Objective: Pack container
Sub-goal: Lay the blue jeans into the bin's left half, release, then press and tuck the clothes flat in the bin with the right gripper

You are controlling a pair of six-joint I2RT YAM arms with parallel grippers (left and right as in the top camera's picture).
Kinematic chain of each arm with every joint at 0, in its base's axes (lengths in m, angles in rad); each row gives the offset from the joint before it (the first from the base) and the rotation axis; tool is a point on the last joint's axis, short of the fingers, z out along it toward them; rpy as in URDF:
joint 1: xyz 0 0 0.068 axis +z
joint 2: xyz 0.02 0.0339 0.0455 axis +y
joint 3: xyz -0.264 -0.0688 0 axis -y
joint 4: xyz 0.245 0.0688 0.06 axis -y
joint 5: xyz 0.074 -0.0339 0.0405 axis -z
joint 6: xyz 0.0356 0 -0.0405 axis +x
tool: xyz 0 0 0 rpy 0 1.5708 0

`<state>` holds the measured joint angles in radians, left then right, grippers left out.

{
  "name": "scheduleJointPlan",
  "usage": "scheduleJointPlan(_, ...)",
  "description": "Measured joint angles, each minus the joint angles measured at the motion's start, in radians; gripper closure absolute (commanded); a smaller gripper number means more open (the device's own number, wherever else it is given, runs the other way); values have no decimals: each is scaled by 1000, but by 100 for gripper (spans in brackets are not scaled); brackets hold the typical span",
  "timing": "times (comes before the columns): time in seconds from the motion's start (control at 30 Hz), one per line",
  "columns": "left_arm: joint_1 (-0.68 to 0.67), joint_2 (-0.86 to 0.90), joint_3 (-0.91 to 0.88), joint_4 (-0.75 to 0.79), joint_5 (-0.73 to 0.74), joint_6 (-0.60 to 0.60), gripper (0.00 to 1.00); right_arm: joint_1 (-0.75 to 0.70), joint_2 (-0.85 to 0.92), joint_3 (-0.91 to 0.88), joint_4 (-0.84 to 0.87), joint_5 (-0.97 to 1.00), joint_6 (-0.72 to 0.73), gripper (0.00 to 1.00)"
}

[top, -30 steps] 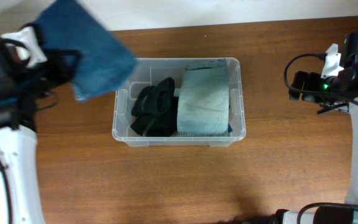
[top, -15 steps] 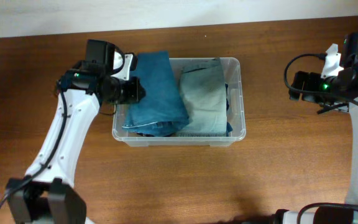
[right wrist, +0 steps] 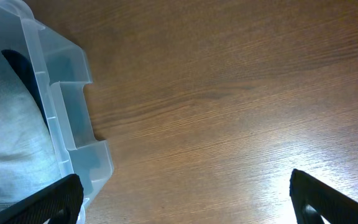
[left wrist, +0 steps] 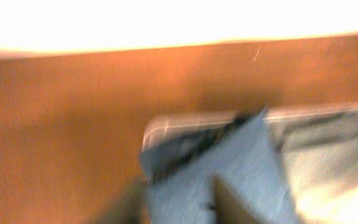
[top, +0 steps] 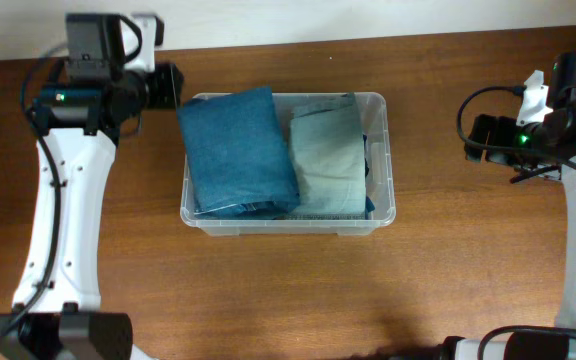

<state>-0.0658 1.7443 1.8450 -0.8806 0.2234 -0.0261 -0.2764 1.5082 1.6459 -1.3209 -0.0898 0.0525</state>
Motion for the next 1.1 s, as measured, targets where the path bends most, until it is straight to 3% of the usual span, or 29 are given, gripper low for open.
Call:
scheduleJointPlan(0.2, -88, 8, 26, 43, 0, 3, 96, 0, 0, 0, 0, 0, 1, 2)
scheduleJointPlan(0.33, -138, 122, 26, 38, 0, 3, 97, 0, 0, 0, 0, 0, 0, 2)
scheduleJointPlan(0.53, -180, 431, 32, -13, 35, -23, 99, 0, 1, 0, 0, 0, 0, 2)
scheduleJointPlan(0.77, -225, 499, 46, -85, 83, -18, 99, 0, 1, 0, 0, 0, 0, 2)
scheduleJointPlan(1.0, -205, 470, 105, -111, 63, -7, 83, 0, 1, 0, 0, -39, -26, 0)
scheduleJointPlan(1.1, -156, 374, 132, -118, 57, -3, 74, 15, 1, 0, -2, -87, -65, 15)
